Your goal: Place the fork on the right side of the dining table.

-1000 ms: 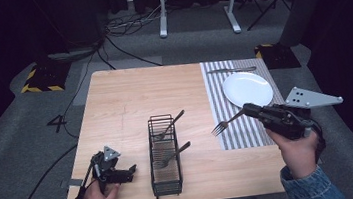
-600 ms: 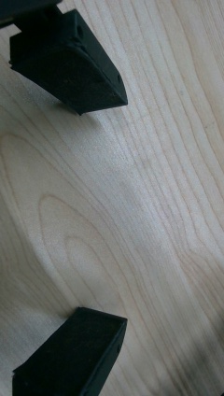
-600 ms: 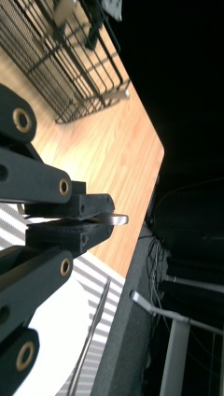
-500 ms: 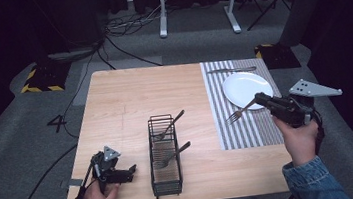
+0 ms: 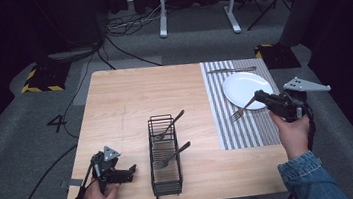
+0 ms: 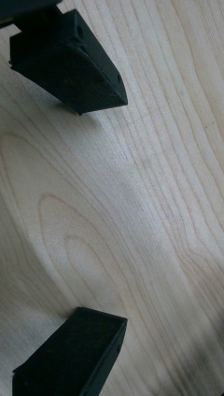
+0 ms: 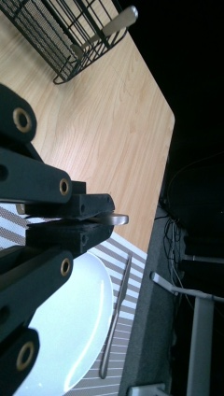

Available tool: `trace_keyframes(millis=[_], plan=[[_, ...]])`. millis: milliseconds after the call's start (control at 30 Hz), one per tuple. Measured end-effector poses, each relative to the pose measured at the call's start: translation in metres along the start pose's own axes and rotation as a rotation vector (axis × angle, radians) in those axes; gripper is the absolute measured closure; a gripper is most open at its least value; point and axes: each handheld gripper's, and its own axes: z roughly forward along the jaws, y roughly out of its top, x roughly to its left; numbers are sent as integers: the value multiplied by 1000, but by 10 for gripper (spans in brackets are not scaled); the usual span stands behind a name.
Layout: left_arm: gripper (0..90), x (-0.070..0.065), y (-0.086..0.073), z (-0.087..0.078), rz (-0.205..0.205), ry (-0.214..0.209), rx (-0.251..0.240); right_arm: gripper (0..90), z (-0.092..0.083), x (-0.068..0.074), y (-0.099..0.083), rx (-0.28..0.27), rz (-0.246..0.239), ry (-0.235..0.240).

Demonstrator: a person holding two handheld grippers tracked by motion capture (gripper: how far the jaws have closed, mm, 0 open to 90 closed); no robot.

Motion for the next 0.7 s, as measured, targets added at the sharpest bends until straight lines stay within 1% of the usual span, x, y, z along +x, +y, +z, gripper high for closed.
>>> trace_keyframes(millis=[67, 200, 233, 267, 367, 567, 700], plan=[[2, 0, 0, 0, 0, 0, 0, 872, 6, -4, -3, 9, 15, -2], [2, 0, 0, 0, 0, -1, 0, 872, 14, -10, -8, 11, 57, 14], [2, 0, 0, 0, -1, 0, 0, 872, 14, -10, -8, 11, 57, 14], [2, 0, 0, 0, 0, 0, 0, 871, 16, -11, -10, 14, 70, 16], [2, 0, 0, 0, 0, -1, 1, 871, 21, -13, -13, 29, 75, 11], [2, 0, 0, 0, 0, 0, 0, 871, 27, -12, -18, 50, 59, -6], [2, 0, 0, 0, 0, -1, 1, 871, 28, -14, -21, 52, 69, -12]])
